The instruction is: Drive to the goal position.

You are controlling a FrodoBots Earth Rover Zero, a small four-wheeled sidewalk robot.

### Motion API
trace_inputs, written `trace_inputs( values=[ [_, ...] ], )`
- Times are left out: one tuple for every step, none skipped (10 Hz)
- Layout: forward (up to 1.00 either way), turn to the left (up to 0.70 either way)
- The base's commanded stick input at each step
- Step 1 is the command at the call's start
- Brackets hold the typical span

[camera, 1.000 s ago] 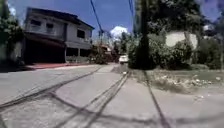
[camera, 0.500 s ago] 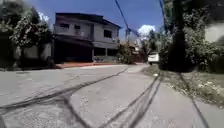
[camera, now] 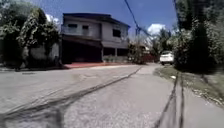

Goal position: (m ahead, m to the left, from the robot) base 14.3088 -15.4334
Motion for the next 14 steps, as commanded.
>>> trace_inputs(
  values=[
    [1.0, -0.02],
    [1.0, -0.4],
    [1.0, -0.4],
    [1.0, -0.4],
    [1.0, -0.31],
    [1.0, 0.0],
    [1.0, -0.01],
    [1.0, -0.09],
    [1.0, -0.37],
    [1.0, -0.35],
    [1.0, -0.1],
    [1.0, 0.0],
    [1.0, 0.0],
    [1.0, 0.0]
  ],
)
